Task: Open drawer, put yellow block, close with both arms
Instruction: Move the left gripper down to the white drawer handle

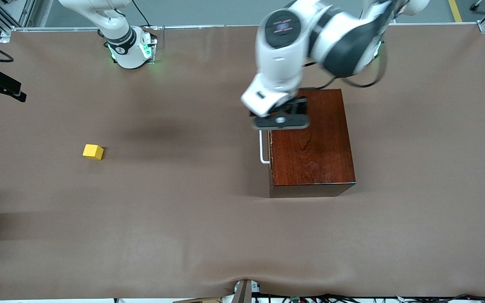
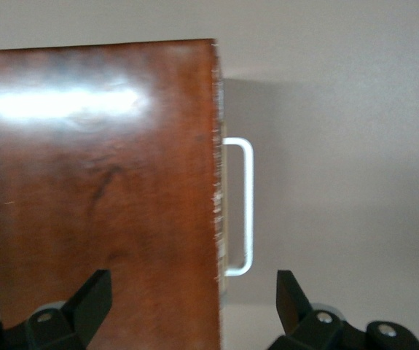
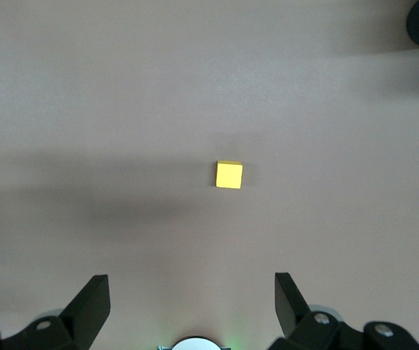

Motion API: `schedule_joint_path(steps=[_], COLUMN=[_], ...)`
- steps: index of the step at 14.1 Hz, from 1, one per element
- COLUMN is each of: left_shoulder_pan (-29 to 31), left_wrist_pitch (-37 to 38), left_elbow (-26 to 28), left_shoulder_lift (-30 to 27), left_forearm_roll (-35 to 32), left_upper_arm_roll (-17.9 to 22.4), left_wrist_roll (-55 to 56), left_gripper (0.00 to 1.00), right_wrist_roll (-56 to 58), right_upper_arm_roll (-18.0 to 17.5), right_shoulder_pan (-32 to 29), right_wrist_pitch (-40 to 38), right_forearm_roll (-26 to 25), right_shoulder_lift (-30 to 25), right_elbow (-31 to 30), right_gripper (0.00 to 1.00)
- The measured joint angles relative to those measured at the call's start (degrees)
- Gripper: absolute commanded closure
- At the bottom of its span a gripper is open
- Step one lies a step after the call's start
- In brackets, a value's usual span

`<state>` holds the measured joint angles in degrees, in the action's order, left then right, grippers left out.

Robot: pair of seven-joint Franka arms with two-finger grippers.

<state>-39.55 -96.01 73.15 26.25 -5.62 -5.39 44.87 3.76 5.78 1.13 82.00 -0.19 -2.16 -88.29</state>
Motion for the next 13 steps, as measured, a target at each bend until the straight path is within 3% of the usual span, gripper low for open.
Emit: schedule_joint_path(steps=[2, 6, 8, 13], left_shoulder_pan=[-3.3, -13.8, -17.5, -18.5], left_wrist_pitch=[-3.6, -6.4, -6.8, -7.3], left_elbow=[-1.3, -3.5, -4.3, -4.9], left_shoulder_lift=[4.4, 11.6, 14.0, 17.0], left_forearm_roll=[-0.5, -0.5, -0.5, -1.3], left_upper_arm_roll=[1.6, 12.3, 15.7, 16.7], left_wrist_roll=[4.1, 7.1, 7.8, 8.2], left_gripper=[0.00, 0.00, 0.00, 0.00], right_wrist_roll=[0.0, 0.0, 0.0, 0.0], right_upper_arm_roll=[0.0, 0.0, 0.0, 0.0], right_shoulder_pan=[0.0, 0.0, 0.0, 0.0], right_wrist_pitch=[0.0, 0.0, 0.0, 0.0], right_forearm_roll=[0.0, 0.0, 0.0, 0.0], right_shoulder_lift=[0.0, 0.0, 0.0, 0.0], right_elbow=[0.0, 0.0, 0.0, 0.0], right_gripper=[0.00, 0.00, 0.00, 0.00])
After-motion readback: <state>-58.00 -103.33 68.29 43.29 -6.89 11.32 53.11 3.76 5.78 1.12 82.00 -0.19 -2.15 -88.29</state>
